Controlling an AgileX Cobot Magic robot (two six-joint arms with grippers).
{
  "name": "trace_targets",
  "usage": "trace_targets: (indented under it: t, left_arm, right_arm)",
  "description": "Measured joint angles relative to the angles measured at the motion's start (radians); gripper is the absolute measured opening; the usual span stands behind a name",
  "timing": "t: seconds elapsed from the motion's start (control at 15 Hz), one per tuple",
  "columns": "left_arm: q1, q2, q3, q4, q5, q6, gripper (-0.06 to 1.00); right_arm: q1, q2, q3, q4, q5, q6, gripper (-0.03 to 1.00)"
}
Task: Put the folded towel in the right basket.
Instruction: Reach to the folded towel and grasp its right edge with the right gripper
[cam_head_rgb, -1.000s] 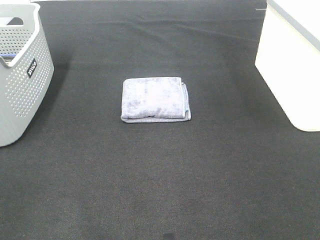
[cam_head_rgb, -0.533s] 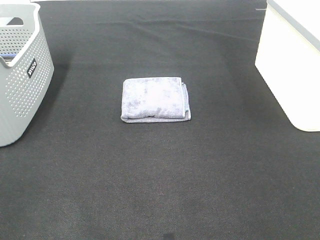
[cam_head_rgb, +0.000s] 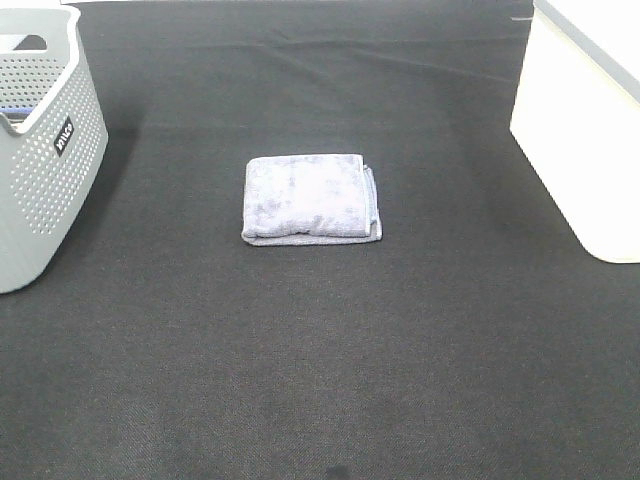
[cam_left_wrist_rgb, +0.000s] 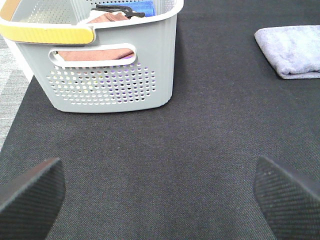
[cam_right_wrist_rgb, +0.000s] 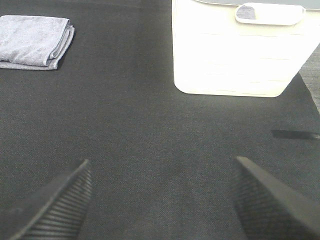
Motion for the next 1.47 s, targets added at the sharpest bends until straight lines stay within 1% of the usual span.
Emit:
trace_targets:
  t: [0.73,0.8,0.93,1.2,1.33,1.47]
  left_arm:
    - [0.0,0.0,0.0,0.0,0.0,0.0,0.97]
    - [0.0,0.0,0.0,0.0,0.0,0.0,0.97]
    - [0.0,0.0,0.0,0.0,0.0,0.0,0.97]
    - [0.0,0.0,0.0,0.0,0.0,0.0,0.97]
    - [0.0,0.0,0.0,0.0,0.0,0.0,0.97]
    - [0.0,0.0,0.0,0.0,0.0,0.0,0.97]
  right_arm:
    - [0.0,0.0,0.0,0.0,-0.001,0.0,0.73]
    - [0.0,0.016,-0.01,0.0,-0.013,0.001,0.73]
    - [0.0,0.119,-0.062,0.0,-0.076,0.012,0.73]
    - [0.0,0.463,-0.244,0.02,-0.186,0.018,0.73]
    - [0.0,0.647,-0.355,0.053,-0.212,0.018,0.73]
    - [0.0,0.832,-0.477,0.085,-0.213,0.009,0.73]
